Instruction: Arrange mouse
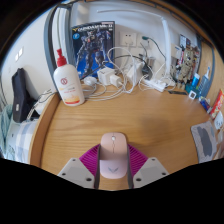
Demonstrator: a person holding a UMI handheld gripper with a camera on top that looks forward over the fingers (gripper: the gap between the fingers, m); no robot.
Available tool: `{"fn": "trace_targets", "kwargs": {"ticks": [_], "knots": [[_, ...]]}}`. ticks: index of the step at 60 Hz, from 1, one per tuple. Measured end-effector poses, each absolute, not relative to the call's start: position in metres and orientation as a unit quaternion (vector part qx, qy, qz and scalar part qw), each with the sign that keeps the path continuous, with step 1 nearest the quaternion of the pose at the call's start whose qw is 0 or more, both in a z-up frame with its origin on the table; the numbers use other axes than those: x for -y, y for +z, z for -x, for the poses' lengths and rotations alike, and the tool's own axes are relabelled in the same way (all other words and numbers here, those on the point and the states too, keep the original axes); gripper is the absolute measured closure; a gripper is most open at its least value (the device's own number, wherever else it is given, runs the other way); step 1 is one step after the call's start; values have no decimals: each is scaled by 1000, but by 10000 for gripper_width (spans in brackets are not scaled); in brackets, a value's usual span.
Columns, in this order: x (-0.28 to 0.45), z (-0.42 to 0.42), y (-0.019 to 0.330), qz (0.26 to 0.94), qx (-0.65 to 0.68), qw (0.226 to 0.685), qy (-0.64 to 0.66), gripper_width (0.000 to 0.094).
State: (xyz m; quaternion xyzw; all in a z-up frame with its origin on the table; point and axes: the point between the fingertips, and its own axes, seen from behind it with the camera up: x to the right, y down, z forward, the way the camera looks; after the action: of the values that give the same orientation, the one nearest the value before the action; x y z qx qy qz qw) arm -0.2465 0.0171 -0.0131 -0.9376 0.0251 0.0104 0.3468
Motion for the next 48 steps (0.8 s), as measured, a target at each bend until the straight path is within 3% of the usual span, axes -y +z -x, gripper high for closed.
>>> {"fn": "trace_targets", "kwargs": {"ticks": [9, 26, 32, 48], "knots": [[-16, 248, -14, 937, -14, 349, 17, 659], [-15, 259, -3, 939, 27, 340, 52, 658], [-20, 246, 47, 925, 54, 372, 53, 657], [-34, 112, 233, 866, 56, 496, 21, 656]]}}
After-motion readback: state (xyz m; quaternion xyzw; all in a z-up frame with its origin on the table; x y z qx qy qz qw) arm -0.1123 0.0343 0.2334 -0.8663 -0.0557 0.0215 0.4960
